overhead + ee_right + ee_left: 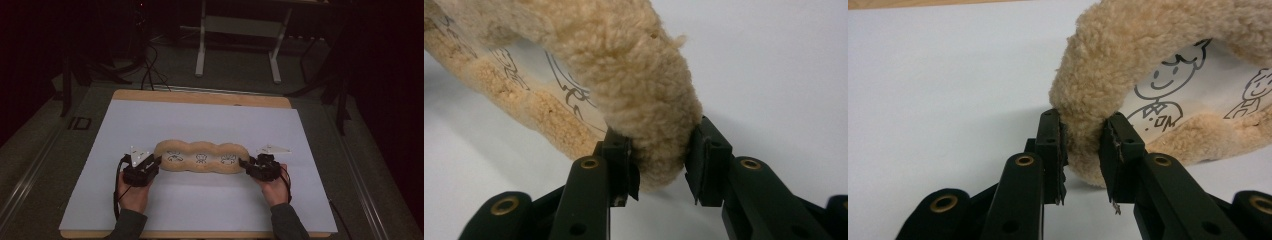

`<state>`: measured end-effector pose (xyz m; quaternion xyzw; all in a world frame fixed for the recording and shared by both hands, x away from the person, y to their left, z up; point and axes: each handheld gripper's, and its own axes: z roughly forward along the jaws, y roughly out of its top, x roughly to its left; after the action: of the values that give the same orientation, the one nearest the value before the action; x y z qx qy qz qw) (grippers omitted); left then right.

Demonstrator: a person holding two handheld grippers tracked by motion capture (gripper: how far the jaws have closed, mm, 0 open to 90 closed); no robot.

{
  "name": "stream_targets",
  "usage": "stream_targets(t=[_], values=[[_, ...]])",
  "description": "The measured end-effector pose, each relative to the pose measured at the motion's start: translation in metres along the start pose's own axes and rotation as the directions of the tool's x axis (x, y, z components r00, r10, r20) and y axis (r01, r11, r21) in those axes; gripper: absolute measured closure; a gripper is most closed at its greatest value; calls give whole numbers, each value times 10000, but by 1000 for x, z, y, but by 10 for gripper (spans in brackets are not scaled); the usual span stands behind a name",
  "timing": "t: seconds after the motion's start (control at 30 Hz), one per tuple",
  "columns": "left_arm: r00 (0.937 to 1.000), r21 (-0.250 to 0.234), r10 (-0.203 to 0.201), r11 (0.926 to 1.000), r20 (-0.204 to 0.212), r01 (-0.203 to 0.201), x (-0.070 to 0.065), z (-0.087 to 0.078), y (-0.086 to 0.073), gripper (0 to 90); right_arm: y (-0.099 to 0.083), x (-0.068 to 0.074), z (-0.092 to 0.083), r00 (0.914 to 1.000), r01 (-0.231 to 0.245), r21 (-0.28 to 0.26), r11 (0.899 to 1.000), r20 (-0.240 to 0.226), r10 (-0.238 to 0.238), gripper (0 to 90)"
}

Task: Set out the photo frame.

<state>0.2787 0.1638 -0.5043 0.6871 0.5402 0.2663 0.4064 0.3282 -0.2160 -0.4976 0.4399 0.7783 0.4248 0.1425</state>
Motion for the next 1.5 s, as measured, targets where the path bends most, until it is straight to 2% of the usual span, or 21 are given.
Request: stream_targets(t=[0.37, 0.53, 0.83, 1.33, 1.37, 1.5], values=[[9995, 338, -308, 9990, -18, 309, 1, 7, 0, 732, 2, -7, 10, 9994, -324, 316, 9990, -73, 326, 659], [9984, 474, -494, 9977, 267, 481, 7, 11, 3, 732, 5, -8, 11, 9974, -699, 472, 9964, -125, 705, 660], [9957, 686, -827, 9945, 423, 796, 10, 10, 4, 732, 12, -10, 11, 9931, -1124, 963, 9890, -213, 1149, 662], [9904, 1038, -1152, 9888, 761, 1071, 13, 6, 5, 730, 15, -9, 8, 9907, -1240, 1545, 9802, -361, 1310, 660], [9894, 1113, -1199, 9876, 819, 1104, 14, 6, 6, 729, 16, -10, 8, 9897, -1298, 1679, 9772, -375, 1379, 658], [9889, 999, -1162, 9892, 925, 1069, 16, 7, 4, 724, 18, -10, 9, 9916, -1183, 1702, 9783, -314, 1254, 653]])
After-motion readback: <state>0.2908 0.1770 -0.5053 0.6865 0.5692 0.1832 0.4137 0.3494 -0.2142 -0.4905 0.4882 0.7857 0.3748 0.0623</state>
